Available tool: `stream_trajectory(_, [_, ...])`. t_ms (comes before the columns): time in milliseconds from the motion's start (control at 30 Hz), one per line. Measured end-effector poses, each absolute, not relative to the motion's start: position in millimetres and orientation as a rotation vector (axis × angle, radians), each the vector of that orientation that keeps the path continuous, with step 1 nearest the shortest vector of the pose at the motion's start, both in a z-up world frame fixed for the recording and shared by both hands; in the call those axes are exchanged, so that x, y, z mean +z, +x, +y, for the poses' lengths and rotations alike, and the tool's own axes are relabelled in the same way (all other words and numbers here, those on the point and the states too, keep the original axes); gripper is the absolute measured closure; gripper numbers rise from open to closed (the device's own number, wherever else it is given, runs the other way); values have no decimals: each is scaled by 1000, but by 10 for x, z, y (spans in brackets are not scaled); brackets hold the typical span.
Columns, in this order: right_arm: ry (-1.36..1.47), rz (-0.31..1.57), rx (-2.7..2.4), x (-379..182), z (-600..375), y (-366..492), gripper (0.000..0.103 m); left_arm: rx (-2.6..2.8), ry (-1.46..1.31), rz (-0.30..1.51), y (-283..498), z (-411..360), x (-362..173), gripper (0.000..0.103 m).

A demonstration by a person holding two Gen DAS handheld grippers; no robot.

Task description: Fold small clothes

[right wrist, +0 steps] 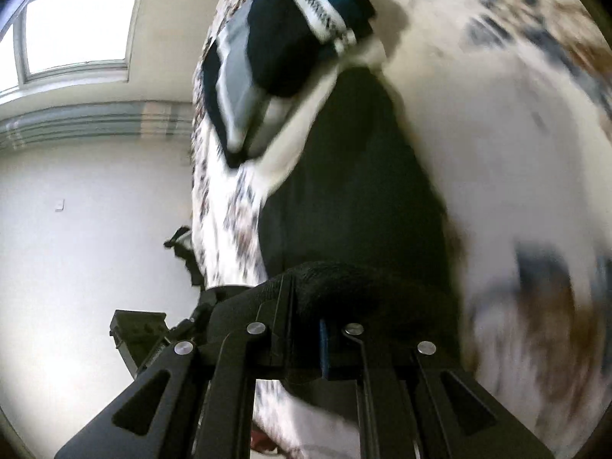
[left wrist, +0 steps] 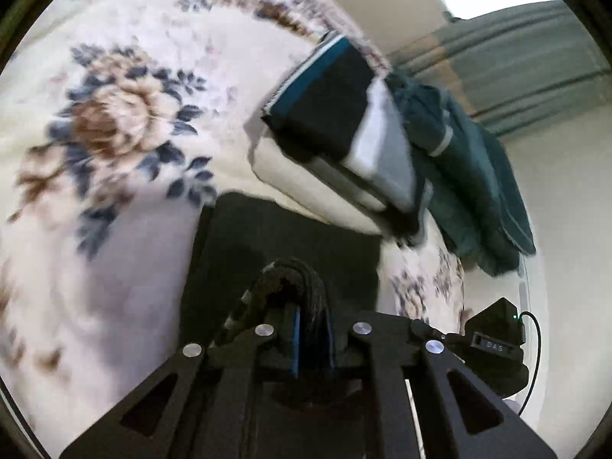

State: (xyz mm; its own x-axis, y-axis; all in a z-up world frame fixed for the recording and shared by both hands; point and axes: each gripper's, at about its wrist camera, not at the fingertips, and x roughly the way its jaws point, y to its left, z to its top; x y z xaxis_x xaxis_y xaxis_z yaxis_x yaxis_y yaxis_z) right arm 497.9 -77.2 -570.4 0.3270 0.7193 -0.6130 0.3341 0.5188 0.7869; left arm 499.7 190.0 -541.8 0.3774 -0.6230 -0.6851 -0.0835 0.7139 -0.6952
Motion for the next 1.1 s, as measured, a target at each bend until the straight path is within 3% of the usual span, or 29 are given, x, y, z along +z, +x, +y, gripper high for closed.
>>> stream_trajectory(100, [1043,1297,310,-5840,-886,5425,89,-324,-802,1213,5277,1908,-5666,91])
stream_trajectory(133, [1036,1312,317,-5857,-910,5493,82,-295,-795,1236,5312,1898,-5692,90])
stream_trajectory(167, [1022,1317,318,-5866,-917,5537,65,-270,-779,1249,5342,1881,-5713,85])
stream_trajectory(200, [1007,1306,319,-5872,-952,5594,55,-256,-756,1242,5350,1860,-5707,81])
stream_trajectory(233, [987,1297,321,-5866,-984,5631,41,-255,-744,1230,5349,1845,-5689,70])
stream_trajectory(267, [973,1296,319,-5863,-1011,5607,36,-252,-723,1213,5349,1819,-5668,54])
stream_trajectory(300, [961,1294,317,-5844,-1032,5569,36,-253,-694,1199,5341,1784,-5639,42])
stream_trajectory(333, [941,1301,315,-5828,-1044,5531,36,-266,-668,1188,5322,1746,-5607,17])
stream_trajectory(367, [922,1309,309,-5821,-1063,5526,36,-257,-613,1175,5271,1691,-5540,1])
stream_trajectory(433, [847,1317,298,-5769,-1079,5460,34,-224,-504,1149,5151,1615,-5422,0])
stream_trajectory(567, [731,1340,282,-5745,-1139,5280,13,-205,-424,1132,4833,1652,-5313,0])
stream_trajectory(700, [708,1397,328,-5931,-1227,5254,12,-135,-461,1158,4258,1920,-5311,0])
stream_trajectory(900, [767,1470,490,-6463,-1113,5636,12,8,-726,1243,3205,2196,-5675,1])
stream_trajectory(1100, [845,1473,625,-6740,-971,5894,12,20,-874,1186,3237,1981,-6210,1])
